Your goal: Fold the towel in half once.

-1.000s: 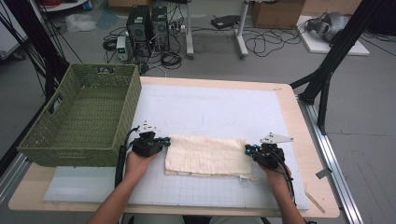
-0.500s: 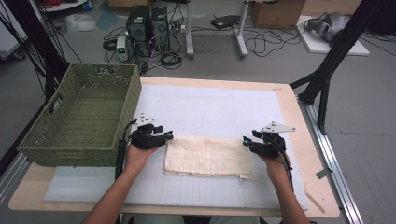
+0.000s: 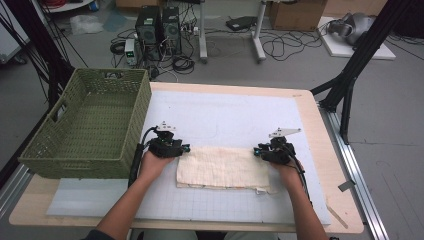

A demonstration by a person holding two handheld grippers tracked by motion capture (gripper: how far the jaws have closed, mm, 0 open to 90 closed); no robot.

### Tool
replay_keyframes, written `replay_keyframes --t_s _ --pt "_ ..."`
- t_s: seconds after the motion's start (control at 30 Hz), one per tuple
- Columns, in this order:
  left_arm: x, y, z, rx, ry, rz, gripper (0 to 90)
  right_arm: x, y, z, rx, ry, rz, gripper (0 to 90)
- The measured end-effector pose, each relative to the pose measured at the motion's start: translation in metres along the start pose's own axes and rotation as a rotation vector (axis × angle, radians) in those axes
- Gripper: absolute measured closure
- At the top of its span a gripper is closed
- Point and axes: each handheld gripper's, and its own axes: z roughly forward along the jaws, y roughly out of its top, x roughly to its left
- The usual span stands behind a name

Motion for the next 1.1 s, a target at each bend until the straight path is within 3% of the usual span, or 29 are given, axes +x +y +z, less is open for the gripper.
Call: replay_keyframes --t_s 0.07,0.1,0.2,0.4,0.5,0.63,0.73,0.77,0.83,0.97,1.1 --pt "-0.001 -0.002 -0.001 0.008 0.004 0.027 81.4 0.0 0.0 -0.001 0.005 0.017 -0.003 83.0" --pt "-0.001 -0.002 -0.002 0.005 0.006 0.029 85.3 0.001 0.0 -0.001 0.004 0.013 -0.015 84.2" --pt "-0.001 0.001 -0.005 -0.049 0.031 0.035 86.2 0.006 0.003 -0.003 -0.018 -0.037 -0.048 85.0" --pt "0.005 0.006 -0.008 -0.151 0.098 0.034 86.2 0.014 0.009 -0.001 -0.069 -0.124 -0.066 85.1" --pt "0.006 0.005 0.0 -0.142 0.11 0.011 86.1 0.016 0.011 0.005 -0.065 -0.18 -0.067 85.1" --pt "0.007 0.003 0.006 -0.122 0.134 0.003 85.7 0.014 0.012 0.013 -0.056 -0.204 -0.048 84.4" --pt "0.009 0.003 0.003 -0.119 0.149 -0.024 80.8 0.016 0.012 0.015 -0.042 -0.24 -0.051 76.2" --pt "0.011 0.003 0.0 -0.123 0.149 -0.055 74.9 0.016 0.011 0.015 -0.043 -0.258 -0.045 70.2" --pt "0.013 0.003 -0.006 -0.135 0.156 -0.065 64.0 0.013 0.011 0.009 -0.069 -0.269 -0.012 64.1" --pt "0.013 0.005 -0.02 -0.166 0.154 -0.049 49.4 0.008 0.01 -0.009 -0.134 -0.256 0.053 51.9" --pt "0.007 0.001 -0.032 -0.207 0.109 -0.036 46.1 0.011 0.006 -0.025 -0.183 -0.241 0.058 44.3"
